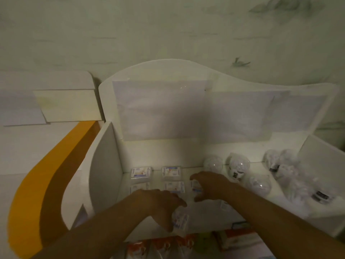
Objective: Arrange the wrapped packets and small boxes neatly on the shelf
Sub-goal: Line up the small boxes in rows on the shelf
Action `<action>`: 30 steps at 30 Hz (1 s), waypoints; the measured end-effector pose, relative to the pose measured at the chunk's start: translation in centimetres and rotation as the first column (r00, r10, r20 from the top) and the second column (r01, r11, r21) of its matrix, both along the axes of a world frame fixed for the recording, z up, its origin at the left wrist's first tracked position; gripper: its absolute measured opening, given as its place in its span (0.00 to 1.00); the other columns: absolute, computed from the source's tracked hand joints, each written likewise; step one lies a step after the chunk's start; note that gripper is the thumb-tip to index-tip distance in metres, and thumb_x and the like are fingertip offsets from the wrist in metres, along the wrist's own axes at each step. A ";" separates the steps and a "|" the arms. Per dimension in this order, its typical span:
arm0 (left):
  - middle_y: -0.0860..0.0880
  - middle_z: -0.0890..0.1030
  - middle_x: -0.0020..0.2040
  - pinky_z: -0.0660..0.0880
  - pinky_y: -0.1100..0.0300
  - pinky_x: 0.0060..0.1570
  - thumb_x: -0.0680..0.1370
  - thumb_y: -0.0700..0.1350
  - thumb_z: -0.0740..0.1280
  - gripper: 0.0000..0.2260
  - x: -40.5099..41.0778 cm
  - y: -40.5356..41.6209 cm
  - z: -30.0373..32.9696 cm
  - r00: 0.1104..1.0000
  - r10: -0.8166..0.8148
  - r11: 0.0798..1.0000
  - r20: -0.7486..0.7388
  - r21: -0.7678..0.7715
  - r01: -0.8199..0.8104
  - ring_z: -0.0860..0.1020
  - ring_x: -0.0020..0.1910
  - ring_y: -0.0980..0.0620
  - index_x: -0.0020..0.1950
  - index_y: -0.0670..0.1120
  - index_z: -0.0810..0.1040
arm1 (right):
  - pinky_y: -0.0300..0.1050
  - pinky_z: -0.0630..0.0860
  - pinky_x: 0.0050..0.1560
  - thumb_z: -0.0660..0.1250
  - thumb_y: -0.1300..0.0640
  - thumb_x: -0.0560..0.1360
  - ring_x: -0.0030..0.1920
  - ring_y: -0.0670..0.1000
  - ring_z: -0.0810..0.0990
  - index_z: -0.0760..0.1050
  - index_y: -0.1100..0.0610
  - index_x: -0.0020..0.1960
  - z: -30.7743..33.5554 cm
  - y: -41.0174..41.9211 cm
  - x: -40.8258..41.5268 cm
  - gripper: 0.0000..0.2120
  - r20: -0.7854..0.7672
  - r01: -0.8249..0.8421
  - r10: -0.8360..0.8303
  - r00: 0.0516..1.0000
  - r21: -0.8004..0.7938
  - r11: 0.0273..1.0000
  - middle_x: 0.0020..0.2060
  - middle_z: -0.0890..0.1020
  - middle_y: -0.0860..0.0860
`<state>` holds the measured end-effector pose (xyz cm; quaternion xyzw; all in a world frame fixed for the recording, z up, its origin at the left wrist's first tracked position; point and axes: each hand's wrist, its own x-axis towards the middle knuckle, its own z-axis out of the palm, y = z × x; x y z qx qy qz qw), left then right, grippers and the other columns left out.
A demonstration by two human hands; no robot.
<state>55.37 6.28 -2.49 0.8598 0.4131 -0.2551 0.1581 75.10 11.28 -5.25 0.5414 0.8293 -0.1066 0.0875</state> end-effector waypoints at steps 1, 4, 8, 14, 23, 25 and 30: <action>0.51 0.58 0.78 0.60 0.50 0.72 0.72 0.55 0.72 0.40 0.0 -0.1 -0.1 1.000 -0.008 1.000 -0.004 -0.011 0.008 0.59 0.75 0.47 0.78 0.57 0.52 | 0.50 0.70 0.65 0.72 0.42 0.70 0.68 0.55 0.70 0.59 0.49 0.75 -0.1 0.0 -0.1 0.39 0.024 -0.005 0.005 1.000 0.014 1.000 0.70 0.69 0.52; 0.52 0.61 0.76 0.61 0.51 0.71 0.71 0.57 0.73 0.40 0.0 -0.7 -0.4 0.999 -0.002 1.000 0.040 0.005 0.002 0.62 0.74 0.47 0.77 0.58 0.55 | 0.51 0.73 0.61 0.72 0.43 0.70 0.64 0.55 0.73 0.61 0.48 0.73 -0.4 0.1 -0.4 0.36 0.097 -0.030 0.024 0.995 0.069 0.997 0.67 0.72 0.53; 0.51 0.66 0.73 0.64 0.51 0.69 0.72 0.55 0.73 0.35 -0.3 -1.2 -1.1 0.994 0.006 0.995 0.113 0.096 -0.017 0.66 0.71 0.47 0.75 0.57 0.60 | 0.51 0.73 0.57 0.71 0.44 0.70 0.61 0.56 0.75 0.63 0.50 0.71 -0.8 0.4 -0.4 0.33 0.128 -0.058 0.045 0.991 0.102 0.993 0.65 0.73 0.53; 0.50 0.67 0.72 0.67 0.51 0.67 0.73 0.51 0.72 0.31 -0.3 -2.0 -2.1 0.988 0.012 0.978 0.152 0.203 -0.043 0.67 0.69 0.48 0.73 0.56 0.63 | 0.52 0.72 0.57 0.71 0.42 0.70 0.60 0.56 0.76 0.65 0.52 0.70 -0.1 1.2 -0.5 0.33 0.224 -0.134 0.098 0.970 0.152 0.979 0.63 0.75 0.54; 0.52 0.71 0.67 0.71 0.56 0.62 0.71 0.57 0.70 0.31 -3.4 -4.2 -1.3 0.925 0.297 0.871 0.237 0.330 -0.364 0.70 0.66 0.51 0.72 0.57 0.64 | 0.46 0.73 0.52 0.71 0.47 0.70 0.57 0.55 0.79 0.69 0.54 0.66 0.1 0.6 -0.1 0.27 0.131 -0.115 0.091 0.987 0.187 0.976 0.60 0.77 0.54; 0.52 0.70 0.68 0.72 0.57 0.62 0.72 0.57 0.70 0.30 -4.4 -4.8 -1.2 0.913 0.358 0.852 0.196 0.331 -0.405 0.71 0.66 0.51 0.72 0.56 0.64 | 0.47 0.74 0.53 0.71 0.47 0.69 0.57 0.54 0.78 0.69 0.53 0.66 0.7 0.3 0.1 0.28 0.097 -0.100 0.083 0.992 0.185 0.978 0.60 0.77 0.53; 0.50 0.71 0.69 0.73 0.55 0.62 0.73 0.54 0.69 0.29 -6.0 -4.7 -0.9 0.898 0.422 0.833 0.127 0.337 -0.439 0.73 0.65 0.50 0.72 0.54 0.65 | 0.47 0.75 0.54 0.70 0.45 0.70 0.58 0.54 0.77 0.66 0.52 0.70 2.7 -1.0 -0.1 0.32 -0.032 -0.111 0.123 0.992 0.248 0.962 0.60 0.76 0.52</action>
